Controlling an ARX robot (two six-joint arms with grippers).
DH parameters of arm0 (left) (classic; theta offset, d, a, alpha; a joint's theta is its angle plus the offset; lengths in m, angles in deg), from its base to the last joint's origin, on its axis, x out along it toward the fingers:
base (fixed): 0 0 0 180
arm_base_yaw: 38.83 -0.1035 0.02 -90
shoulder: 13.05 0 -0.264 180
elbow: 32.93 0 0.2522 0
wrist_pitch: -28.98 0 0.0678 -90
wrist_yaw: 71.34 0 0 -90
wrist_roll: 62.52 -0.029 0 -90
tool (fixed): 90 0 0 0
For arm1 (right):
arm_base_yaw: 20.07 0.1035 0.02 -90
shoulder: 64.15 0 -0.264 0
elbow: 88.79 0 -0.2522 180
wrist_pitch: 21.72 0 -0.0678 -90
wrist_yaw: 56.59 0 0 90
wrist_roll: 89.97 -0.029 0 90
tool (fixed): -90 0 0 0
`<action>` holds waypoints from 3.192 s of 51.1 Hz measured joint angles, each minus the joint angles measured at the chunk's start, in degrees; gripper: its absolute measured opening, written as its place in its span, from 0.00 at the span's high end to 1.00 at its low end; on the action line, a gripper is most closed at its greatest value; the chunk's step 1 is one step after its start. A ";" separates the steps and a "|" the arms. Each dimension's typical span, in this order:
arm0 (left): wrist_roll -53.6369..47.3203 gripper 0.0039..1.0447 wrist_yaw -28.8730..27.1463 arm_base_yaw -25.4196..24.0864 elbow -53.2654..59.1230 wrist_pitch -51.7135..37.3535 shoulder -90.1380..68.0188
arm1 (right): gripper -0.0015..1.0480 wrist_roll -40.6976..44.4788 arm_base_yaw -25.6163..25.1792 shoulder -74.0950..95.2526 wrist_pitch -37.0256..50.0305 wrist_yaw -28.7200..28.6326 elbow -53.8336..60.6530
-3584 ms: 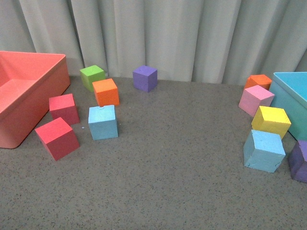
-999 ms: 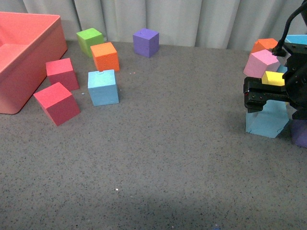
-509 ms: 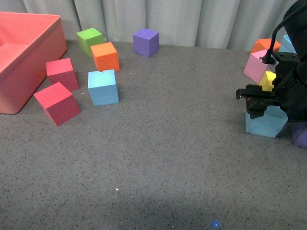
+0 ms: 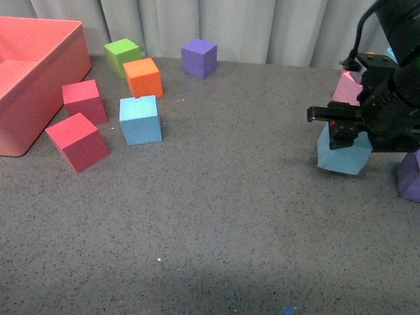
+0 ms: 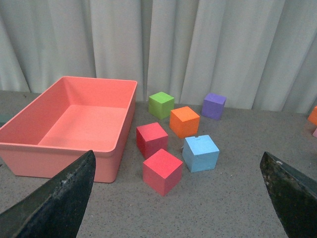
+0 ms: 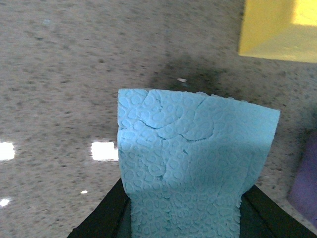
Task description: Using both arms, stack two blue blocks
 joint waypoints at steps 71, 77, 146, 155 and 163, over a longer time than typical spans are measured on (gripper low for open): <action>0.00 0.06 0.00 0.00 0.00 0.00 0.00 | 0.10 -1.57 13.09 4.42 0.90 -3.67 -13.46; 0.00 0.06 0.00 0.00 0.00 0.00 0.00 | 0.12 -0.11 12.74 -3.61 13.33 1.92 -5.95; 0.00 0.06 0.00 0.00 0.00 0.00 0.00 | 0.99 13.68 -10.10 -65.37 66.93 -2.10 67.69; 0.00 0.06 0.00 0.00 0.00 0.00 0.00 | 0.99 13.70 -10.21 -72.02 61.59 -2.49 69.05; 0.00 0.06 0.00 0.00 0.00 0.00 0.00 | 0.99 13.70 -10.25 -80.74 54.16 -2.51 70.12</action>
